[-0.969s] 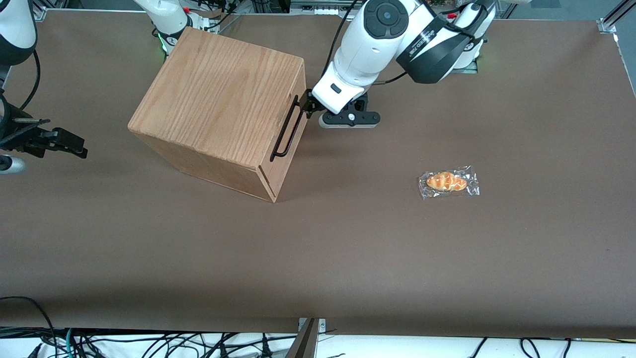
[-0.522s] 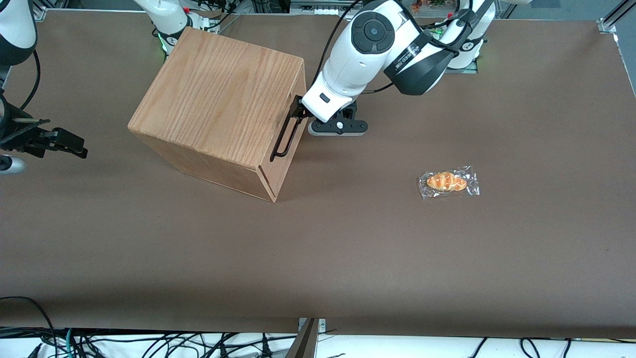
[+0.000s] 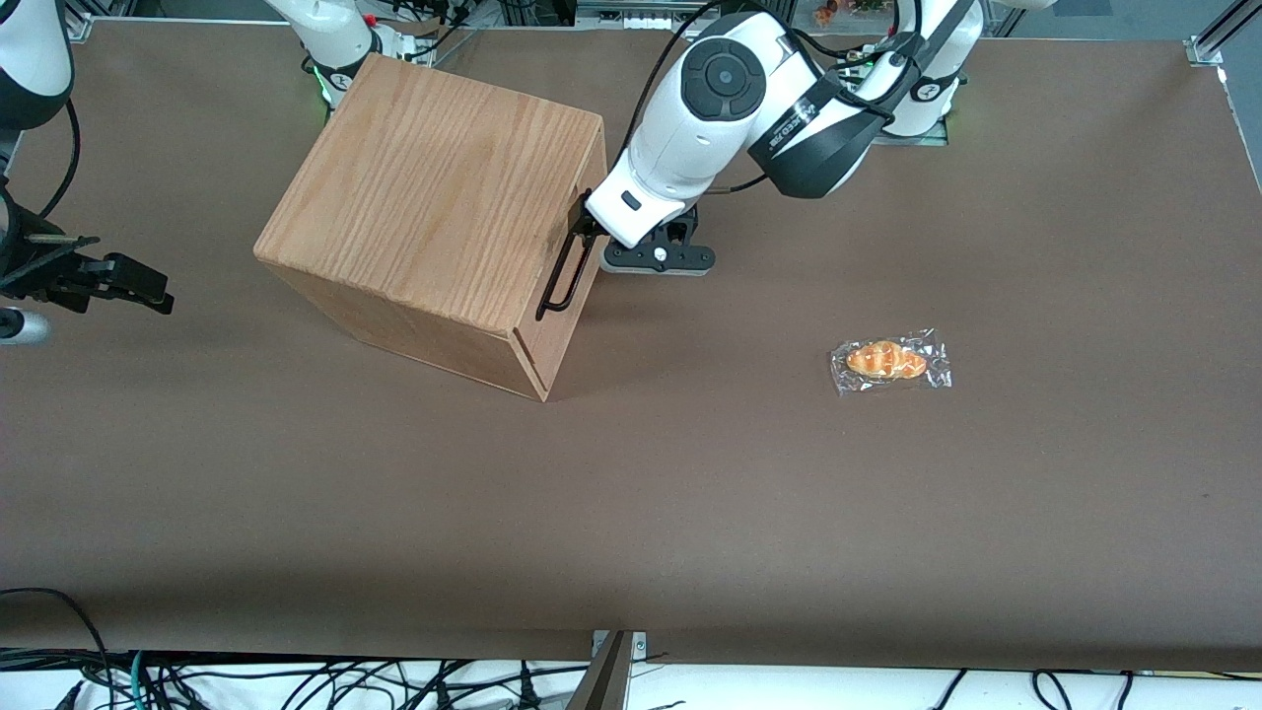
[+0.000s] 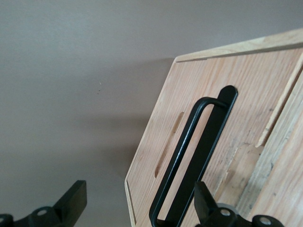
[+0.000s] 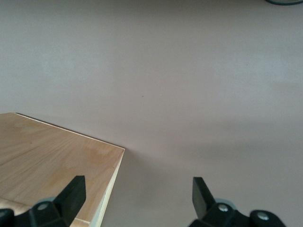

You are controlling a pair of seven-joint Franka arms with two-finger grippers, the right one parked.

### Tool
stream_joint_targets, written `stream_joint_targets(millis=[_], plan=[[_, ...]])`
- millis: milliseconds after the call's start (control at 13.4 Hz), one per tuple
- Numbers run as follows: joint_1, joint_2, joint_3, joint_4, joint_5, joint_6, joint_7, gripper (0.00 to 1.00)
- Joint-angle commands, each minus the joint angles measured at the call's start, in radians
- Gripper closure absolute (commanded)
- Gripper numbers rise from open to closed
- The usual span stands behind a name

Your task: Open top drawer with left arm

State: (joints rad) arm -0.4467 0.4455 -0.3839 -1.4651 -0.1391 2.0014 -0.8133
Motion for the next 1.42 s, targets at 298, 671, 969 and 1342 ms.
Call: stream_joint_targets(millis=[298,671,969,1342], plan=[[-0.015,0.061,0.005,0.049,0.07,0.023,0.039,0.0],[-0.04,0.096,0.006,0.049,0.073,0.06,0.037,0.0],[-0.055,0.11,0.005,0.049,0.108,0.06,0.032,0.0],[-0.064,0.122,0.008,0.049,0.113,0.06,0.032,0.0]])
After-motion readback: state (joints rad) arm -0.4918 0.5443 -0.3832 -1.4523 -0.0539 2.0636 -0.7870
